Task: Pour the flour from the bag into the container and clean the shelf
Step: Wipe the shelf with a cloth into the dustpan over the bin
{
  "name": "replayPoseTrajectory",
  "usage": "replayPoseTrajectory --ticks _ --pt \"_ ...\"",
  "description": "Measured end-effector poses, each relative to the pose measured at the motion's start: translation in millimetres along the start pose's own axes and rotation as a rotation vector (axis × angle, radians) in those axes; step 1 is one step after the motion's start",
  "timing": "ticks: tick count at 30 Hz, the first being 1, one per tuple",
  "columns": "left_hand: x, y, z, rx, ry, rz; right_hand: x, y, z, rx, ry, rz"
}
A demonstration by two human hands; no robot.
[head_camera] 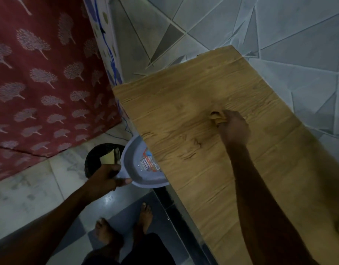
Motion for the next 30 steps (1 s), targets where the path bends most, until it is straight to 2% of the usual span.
replayPoseTrajectory --ticks 2,4,7,10,11,13,15,17,20,23,25,27,30 --pt "0.6 1.2 -1.9 -0.004 0.000 -0.014 7.6 -7.6 4.1 0.042 0.026 -0.116" --pt "2.1 3.5 -6.0 -0.020 -0.010 -0.015 27.1 12.2 -19.2 -0.046 0.081 -0.168" --pt "5.8 3.8 -14.1 -0.026 -0.025 -0.024 58.4 58.6 -85.2 -0.269 0.133 -0.031" --pt "8.1 1.7 -25.7 -0.004 -0.015 0.005 72.1 101.6 -150.5 -0.398 0.290 0.119" --pt "8.8 2.1 -27.9 0.006 -0.013 0.015 70.2 110.9 -160.6 -0.386 0.365 0.202" --pt "9.9 4.0 -30.4 0.018 -0.017 0.004 60.4 111.8 -164.2 -0.230 0.431 0.420" --pt "13.1 4.3 -33.9 0.027 -0.008 -0.013 40.0 89.1 -153.6 -0.144 0.281 0.572" --pt "18.6 4.0 -36.4 0.036 0.002 -0.027 16.2 55.4 -133.3 -0.142 0.114 0.474" --pt "29.5 3.9 -36.0 0.063 0.027 -0.002 -19.7 -9.0 -87.2 -0.040 -0.045 0.061" --pt "38.9 7.3 -32.4 0.075 0.035 0.008 -46.4 -65.9 -45.8 0.263 -0.070 -0.067" --pt "47.1 9.0 -30.6 0.081 0.036 -0.006 -42.9 -81.1 -36.9 0.353 -0.014 -0.073" --pt "53.5 9.1 -30.9 0.078 0.037 -0.031 -24.1 -63.2 -45.7 0.295 0.003 -0.090" --pt "60.1 1.6 -32.7 0.079 0.046 -0.035 16.5 -12.7 -87.8 0.009 0.109 -0.026"
Point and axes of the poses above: each hand's wrist, its own z-axis towards the middle knuckle, its own x-axis out of the palm, y = z × x, the point moved 1 cm from there along z, towards the middle knuckle, and after that the axes turned 14 degrees about z, right-handed, at the moved point
